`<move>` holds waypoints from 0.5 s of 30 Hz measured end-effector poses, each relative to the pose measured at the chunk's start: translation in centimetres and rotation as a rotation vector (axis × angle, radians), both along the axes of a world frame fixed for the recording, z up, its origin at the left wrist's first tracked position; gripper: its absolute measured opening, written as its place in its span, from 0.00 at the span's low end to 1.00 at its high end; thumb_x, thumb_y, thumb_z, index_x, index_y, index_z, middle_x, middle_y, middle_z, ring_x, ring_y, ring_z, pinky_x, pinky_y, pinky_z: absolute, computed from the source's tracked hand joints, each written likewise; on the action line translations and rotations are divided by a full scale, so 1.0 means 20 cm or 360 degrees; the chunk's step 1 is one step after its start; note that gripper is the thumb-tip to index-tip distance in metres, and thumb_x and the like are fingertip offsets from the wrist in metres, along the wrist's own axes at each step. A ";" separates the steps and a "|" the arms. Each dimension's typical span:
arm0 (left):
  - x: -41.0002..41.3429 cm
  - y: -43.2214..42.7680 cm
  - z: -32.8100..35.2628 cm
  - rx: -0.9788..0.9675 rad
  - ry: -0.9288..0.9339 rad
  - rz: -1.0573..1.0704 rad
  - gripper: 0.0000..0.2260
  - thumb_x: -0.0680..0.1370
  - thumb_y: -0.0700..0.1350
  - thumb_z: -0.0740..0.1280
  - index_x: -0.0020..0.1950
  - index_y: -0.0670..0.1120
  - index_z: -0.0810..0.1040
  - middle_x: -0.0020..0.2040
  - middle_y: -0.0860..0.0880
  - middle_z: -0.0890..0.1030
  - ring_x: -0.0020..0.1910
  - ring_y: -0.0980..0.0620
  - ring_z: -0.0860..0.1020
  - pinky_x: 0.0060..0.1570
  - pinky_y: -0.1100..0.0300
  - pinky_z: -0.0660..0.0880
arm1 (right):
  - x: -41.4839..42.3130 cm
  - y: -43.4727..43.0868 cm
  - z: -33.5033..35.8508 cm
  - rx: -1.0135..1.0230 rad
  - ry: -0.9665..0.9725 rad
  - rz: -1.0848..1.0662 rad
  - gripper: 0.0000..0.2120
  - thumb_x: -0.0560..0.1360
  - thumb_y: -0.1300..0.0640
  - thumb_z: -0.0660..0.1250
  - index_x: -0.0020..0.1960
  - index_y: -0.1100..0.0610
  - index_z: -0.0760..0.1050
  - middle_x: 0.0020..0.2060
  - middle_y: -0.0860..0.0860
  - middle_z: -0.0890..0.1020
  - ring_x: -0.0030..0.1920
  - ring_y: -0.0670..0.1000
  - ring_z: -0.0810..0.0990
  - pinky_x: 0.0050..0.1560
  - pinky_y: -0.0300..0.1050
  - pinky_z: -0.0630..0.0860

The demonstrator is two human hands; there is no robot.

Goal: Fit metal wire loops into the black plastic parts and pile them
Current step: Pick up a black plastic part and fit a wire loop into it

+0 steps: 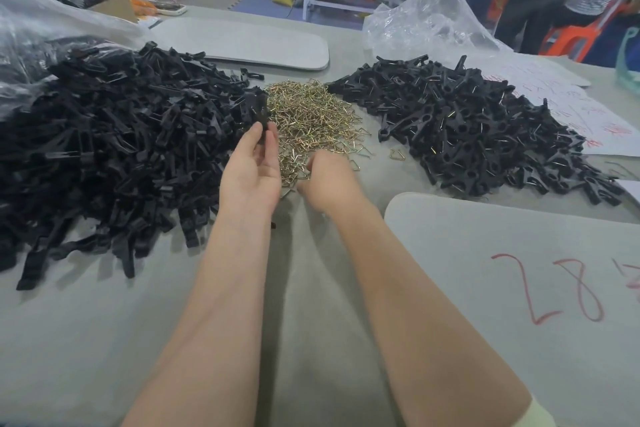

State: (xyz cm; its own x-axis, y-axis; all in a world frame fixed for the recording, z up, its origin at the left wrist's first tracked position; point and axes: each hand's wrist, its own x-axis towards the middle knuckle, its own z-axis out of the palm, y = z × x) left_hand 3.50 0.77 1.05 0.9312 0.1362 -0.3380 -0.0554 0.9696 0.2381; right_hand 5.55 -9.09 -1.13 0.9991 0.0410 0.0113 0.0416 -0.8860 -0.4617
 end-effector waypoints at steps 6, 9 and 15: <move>0.01 -0.02 -0.03 0.0361 0.0070 -0.0159 0.05 0.77 0.41 0.67 0.52 0.44 0.76 0.42 0.51 0.76 0.38 0.57 0.72 0.44 0.66 0.71 | -0.01 -0.08 0.04 0.0160 0.0020 0.0072 0.03 0.73 0.57 0.70 0.42 0.55 0.77 0.42 0.54 0.81 0.46 0.53 0.77 0.43 0.39 0.67; 0.01 -0.03 -0.03 0.0393 0.0094 -0.0260 0.03 0.77 0.36 0.66 0.43 0.41 0.76 0.37 0.47 0.79 0.39 0.56 0.75 0.45 0.66 0.75 | 0.00 -0.12 0.05 0.0292 0.0052 0.0060 0.04 0.74 0.57 0.69 0.41 0.55 0.77 0.37 0.51 0.78 0.40 0.49 0.74 0.42 0.39 0.68; 0.01 -0.09 -0.03 0.0730 -0.0026 -0.0471 0.02 0.77 0.31 0.63 0.47 0.34 0.76 0.43 0.40 0.80 0.42 0.51 0.82 0.46 0.66 0.79 | -0.06 -0.30 0.10 0.1634 0.0039 -0.0276 0.04 0.77 0.66 0.64 0.51 0.60 0.73 0.37 0.54 0.78 0.29 0.44 0.79 0.35 0.35 0.79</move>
